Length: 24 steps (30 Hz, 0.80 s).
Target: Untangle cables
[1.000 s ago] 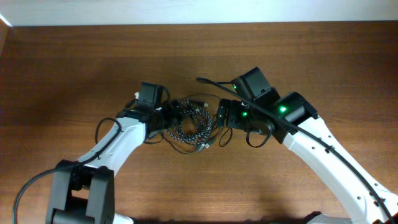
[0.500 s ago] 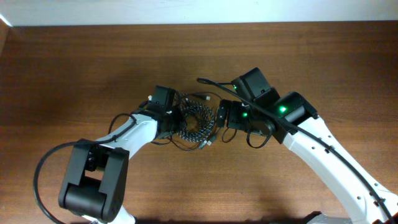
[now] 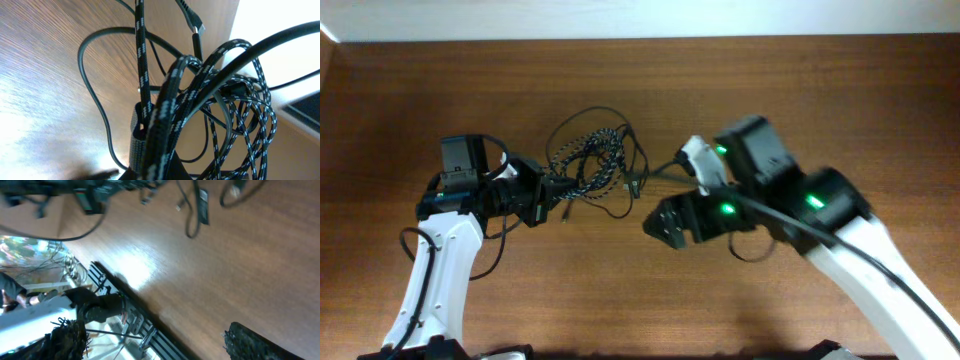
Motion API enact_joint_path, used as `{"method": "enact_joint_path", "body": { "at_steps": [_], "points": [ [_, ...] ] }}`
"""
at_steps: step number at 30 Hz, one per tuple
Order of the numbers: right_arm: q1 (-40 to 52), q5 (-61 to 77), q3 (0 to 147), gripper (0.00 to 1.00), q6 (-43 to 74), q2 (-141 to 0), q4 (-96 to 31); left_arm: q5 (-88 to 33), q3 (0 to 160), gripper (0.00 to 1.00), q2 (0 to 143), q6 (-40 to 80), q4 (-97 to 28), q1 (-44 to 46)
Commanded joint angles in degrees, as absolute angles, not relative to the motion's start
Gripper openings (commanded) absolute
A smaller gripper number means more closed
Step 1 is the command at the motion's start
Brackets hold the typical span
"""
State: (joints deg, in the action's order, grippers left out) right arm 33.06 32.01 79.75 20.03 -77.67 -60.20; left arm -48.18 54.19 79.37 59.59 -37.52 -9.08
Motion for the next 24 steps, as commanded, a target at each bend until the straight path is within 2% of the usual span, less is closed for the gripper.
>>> {"method": "enact_joint_path", "body": {
  "at_steps": [1,4,5,8,11,13,14,15,16,17,20,24],
  "points": [
    [33.4,17.0,79.7,0.90,17.0,-67.9,-59.8,-62.0,55.2,0.01,78.4,58.2,-37.2,-9.3],
    [33.4,14.8,79.7,0.90,16.9,-69.5,-57.8,-66.9,55.2,0.00,78.4,58.2,-37.2,-9.3],
    [33.8,18.5,79.6,0.89,16.9,-72.6,-57.7,-67.4,55.2,0.00,78.4,59.8,-37.2,-9.3],
    [38.7,21.2,79.6,0.87,16.9,-79.0,-55.5,-67.6,55.2,0.00,78.4,78.2,-37.2,-9.3],
    [43.9,14.6,79.6,0.83,17.0,-82.6,-48.9,-69.3,55.2,0.00,78.4,84.8,-37.2,-9.3],
    [44.4,12.3,79.6,0.68,17.0,-83.9,-46.0,-72.4,55.2,0.00,78.4,84.8,-37.2,-9.3],
    [44.3,11.6,79.6,0.47,16.9,-84.4,-45.1,-72.7,55.2,0.00,78.4,84.8,-37.2,-9.3],
    [44.3,10.6,79.7,0.34,16.9,-84.4,-45.2,-72.4,55.2,0.00,78.4,84.3,-37.2,-9.3],
    [44.1,8.3,79.7,0.09,16.9,-83.9,-46.2,-71.3,55.2,0.00,78.4,82.5,-37.2,-9.3],
    [43.0,4.6,79.7,0.04,16.9,-81.7,-48.8,-68.6,55.2,0.00,78.4,79.4,-37.2,-9.3],
    [36.9,-8.5,79.7,0.04,17.0,-70.8,-57.3,-62.1,55.2,0.00,78.4,65.7,-37.2,-9.3],
    [27.8,-12.4,79.7,0.04,17.6,-58.4,-63.9,-58.4,55.2,0.03,78.4,63.3,-37.2,-9.3]
  ]
}}
